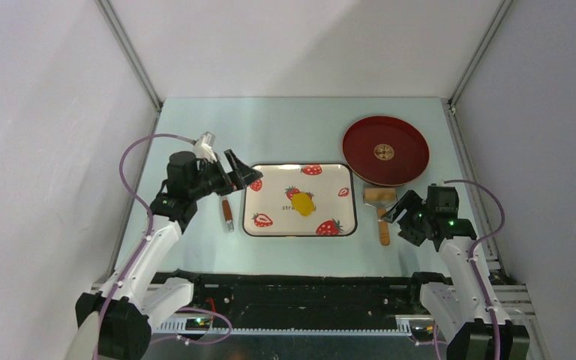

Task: Roll out the dumpling wrappers from the dough

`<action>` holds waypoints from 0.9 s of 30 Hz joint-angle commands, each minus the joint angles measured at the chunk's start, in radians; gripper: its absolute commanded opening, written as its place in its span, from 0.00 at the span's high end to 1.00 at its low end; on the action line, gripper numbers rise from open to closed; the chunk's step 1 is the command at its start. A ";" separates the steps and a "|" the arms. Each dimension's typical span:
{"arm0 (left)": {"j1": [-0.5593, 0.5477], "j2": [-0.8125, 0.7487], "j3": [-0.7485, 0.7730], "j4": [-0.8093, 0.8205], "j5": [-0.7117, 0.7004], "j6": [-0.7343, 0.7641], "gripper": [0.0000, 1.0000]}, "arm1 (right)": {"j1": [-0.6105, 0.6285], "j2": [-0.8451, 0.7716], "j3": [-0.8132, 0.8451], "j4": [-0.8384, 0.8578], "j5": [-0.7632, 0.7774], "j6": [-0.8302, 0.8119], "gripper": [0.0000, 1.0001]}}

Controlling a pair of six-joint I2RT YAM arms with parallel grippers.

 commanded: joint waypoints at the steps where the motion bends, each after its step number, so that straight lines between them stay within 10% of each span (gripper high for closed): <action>1: 0.008 -0.025 0.053 -0.051 -0.048 0.065 0.00 | -0.004 -0.031 0.004 -0.025 -0.001 0.024 0.21; 20: 0.031 0.109 0.170 -0.182 -0.135 0.129 0.00 | 0.022 0.054 0.043 0.045 -0.063 -0.007 0.15; 27: 0.087 0.328 0.389 -0.407 -0.476 0.216 0.02 | 0.188 0.187 0.176 0.019 0.066 -0.054 0.14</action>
